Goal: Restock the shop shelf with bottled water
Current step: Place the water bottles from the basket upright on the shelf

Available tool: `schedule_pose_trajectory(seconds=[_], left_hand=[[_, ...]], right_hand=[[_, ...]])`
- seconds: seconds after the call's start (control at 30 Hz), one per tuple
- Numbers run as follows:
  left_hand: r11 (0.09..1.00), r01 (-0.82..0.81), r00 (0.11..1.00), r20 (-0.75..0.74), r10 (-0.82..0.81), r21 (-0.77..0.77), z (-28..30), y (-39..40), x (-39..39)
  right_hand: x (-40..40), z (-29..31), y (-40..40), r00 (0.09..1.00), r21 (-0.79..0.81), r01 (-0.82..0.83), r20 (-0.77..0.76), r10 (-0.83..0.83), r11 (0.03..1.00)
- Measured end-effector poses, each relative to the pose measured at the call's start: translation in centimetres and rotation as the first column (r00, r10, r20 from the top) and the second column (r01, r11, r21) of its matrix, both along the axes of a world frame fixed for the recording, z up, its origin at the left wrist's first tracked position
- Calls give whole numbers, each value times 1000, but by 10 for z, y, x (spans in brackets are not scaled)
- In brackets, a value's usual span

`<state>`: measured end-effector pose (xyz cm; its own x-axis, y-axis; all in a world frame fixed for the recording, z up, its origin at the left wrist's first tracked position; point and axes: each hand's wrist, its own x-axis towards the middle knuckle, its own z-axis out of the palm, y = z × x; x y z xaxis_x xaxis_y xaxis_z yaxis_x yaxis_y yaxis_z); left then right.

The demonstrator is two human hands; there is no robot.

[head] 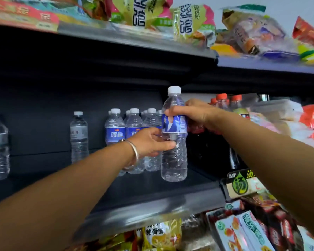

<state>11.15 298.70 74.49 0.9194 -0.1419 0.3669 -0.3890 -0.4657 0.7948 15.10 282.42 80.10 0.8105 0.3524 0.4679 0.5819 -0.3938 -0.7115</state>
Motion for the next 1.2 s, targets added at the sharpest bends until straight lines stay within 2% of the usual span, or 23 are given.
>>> schedule_pose_trajectory(seconds=[0.13, 0.3, 0.43, 0.53, 0.63, 0.7, 0.8, 0.93, 1.0, 1.2], left_hand=[[990, -142, 985, 104, 140, 8, -11, -16, 29], [924, -383, 909, 182, 374, 14, -27, -29, 70], [849, -525, 838, 207, 505, 55, -37, -31, 94], [849, -524, 840, 202, 503, 65, -39, -30, 101], [919, -393, 909, 137, 394, -34, -39, -27, 104], [936, -350, 930, 103, 352, -44, -38, -26, 102], [910, -414, 902, 124, 414, -26, -41, -26, 105], [832, -548, 829, 195, 525, 88, -48, -27, 110], [836, -537, 838, 180, 515, 107, -49, -30, 112], [820, -549, 834, 175, 523, 163, -44, -31, 117]], right_hand=[[39, 0, 15, 996, 86, 75, 35, -78, 994], [76, -12, 30, 977, 40, 179, 112, -183, 983], [96, -21, 36, 959, -85, 256, 150, -242, 963], [102, -18, 31, 965, -153, 241, 145, -220, 958], [106, -14, 21, 999, 9, 39, 4, -39, 999], [109, -14, 16, 995, 95, -56, -80, 63, 994], [113, -17, 13, 995, 109, -56, -79, 65, 992], [114, -21, 15, 999, 129, 11, -35, -6, 992], [112, -23, 16, 999, 97, 38, -22, -36, 995], [113, -22, 5, 989, 144, -24, -140, 44, 989]])
